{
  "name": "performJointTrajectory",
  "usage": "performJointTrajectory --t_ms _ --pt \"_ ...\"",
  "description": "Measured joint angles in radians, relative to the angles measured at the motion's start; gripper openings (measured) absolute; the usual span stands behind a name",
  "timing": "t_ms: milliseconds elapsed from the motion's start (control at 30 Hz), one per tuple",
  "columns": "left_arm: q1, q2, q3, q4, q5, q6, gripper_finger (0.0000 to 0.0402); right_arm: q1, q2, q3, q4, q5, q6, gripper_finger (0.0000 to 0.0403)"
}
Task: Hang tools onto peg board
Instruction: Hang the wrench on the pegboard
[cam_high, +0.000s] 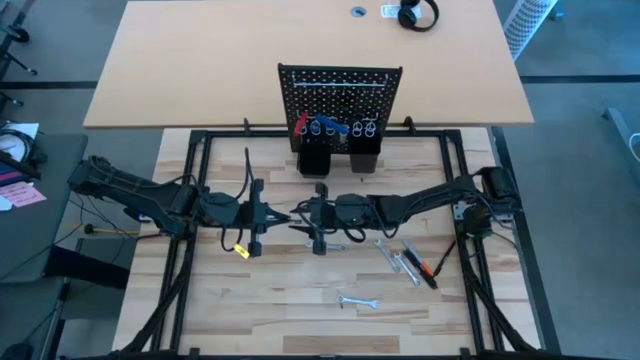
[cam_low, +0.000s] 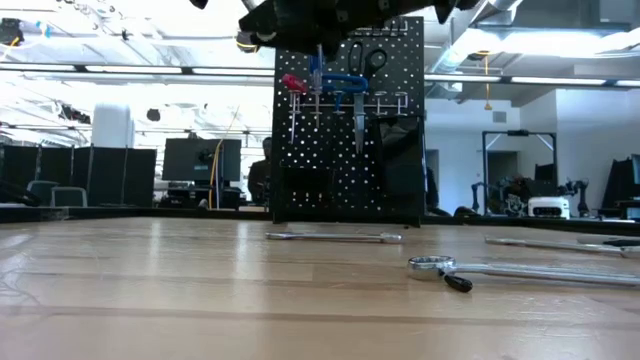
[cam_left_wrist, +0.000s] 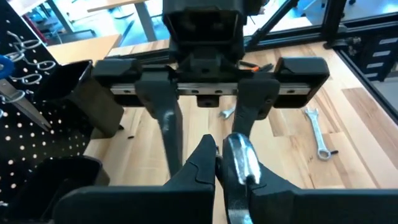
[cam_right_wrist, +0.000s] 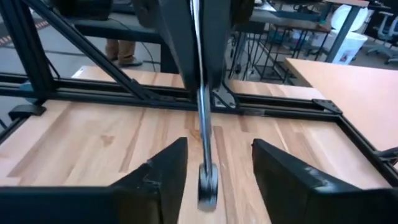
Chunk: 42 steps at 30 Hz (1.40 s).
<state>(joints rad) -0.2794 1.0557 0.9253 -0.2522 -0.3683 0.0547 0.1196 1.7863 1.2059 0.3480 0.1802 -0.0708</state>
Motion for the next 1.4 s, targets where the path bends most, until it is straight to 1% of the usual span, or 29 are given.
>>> performJointTrajectory --t_ms 33,100,267,400,533,633,700,833,900,1000,1067,1100,1167,1200,1267,1300,1400 --pt "0.000 0.000 0.000 0.001 0.000 0.000 0.0000 0.000 0.000 0.012 -0.017 0.000 0.000 0.0180" --pt "0.000 0.000 0.000 0.001 0.000 0.000 0.0000 0.001 0.000 0.037 -0.054 0.000 0.000 0.0148" --pt "0.000 0.000 0.000 -0.002 0.001 0.000 0.0000 0.005 0.000 0.052 -0.103 0.000 -0.005 0.0031" --pt "0.000 0.000 0.000 0.001 -0.003 0.020 0.0006 0.004 0.000 0.052 -0.105 0.001 -0.005 0.0026" --pt "0.000 -0.014 0.000 -0.025 -0.029 0.046 0.0041 -0.003 0.000 0.047 -0.099 0.002 0.024 0.0026" --pt "0.000 -0.064 0.000 -0.101 -0.088 0.026 0.0074 -0.016 0.002 0.022 -0.014 0.002 0.042 0.0026" --pt "0.000 -0.102 0.000 -0.192 -0.136 -0.015 0.0091 -0.034 0.002 0.005 0.051 0.002 0.065 0.0026" --pt "0.000 -0.182 -0.002 -0.340 -0.213 -0.126 0.0108 -0.089 0.002 -0.003 0.093 0.001 0.130 0.0026" --pt "0.000 -0.220 -0.025 -0.348 -0.251 -0.156 0.0110 -0.116 0.002 -0.003 0.151 0.002 0.148 0.0026" --pt "0.000 -0.264 -0.063 -0.335 -0.292 -0.139 0.0111 -0.151 -0.004 -0.003 0.257 -0.014 0.167 0.0026" --pt "0.002 -0.284 -0.090 -0.279 -0.316 -0.080 0.0111 -0.169 -0.014 -0.003 0.299 -0.059 0.180 0.0026" --pt "0.002 -0.292 -0.112 -0.223 -0.327 -0.036 0.0111 -0.174 -0.015 -0.002 0.323 -0.082 0.179 0.0026" --pt "0.002 -0.301 -0.170 -0.063 -0.330 0.068 0.0111 -0.173 -0.017 -0.002 0.351 -0.110 0.175 0.0026" --pt "0.003 -0.301 -0.209 0.037 -0.314 0.127 0.0111 -0.169 -0.016 -0.002 0.364 -0.124 0.173 0.0026" --pt "0.018 -0.299 -0.301 0.284 -0.245 0.257 0.0111 -0.159 -0.016 -0.002 0.392 -0.160 0.171 0.0026" --pt "0.033 -0.298 -0.348 0.413 -0.192 0.305 0.0111 -0.153 -0.016 -0.002 0.409 -0.178 0.170 0.0026" --pt "0.081 -0.290 -0.458 0.770 -0.079 0.382 0.0111 -0.132 -0.016 -0.002 0.425 -0.195 0.144 0.0026"
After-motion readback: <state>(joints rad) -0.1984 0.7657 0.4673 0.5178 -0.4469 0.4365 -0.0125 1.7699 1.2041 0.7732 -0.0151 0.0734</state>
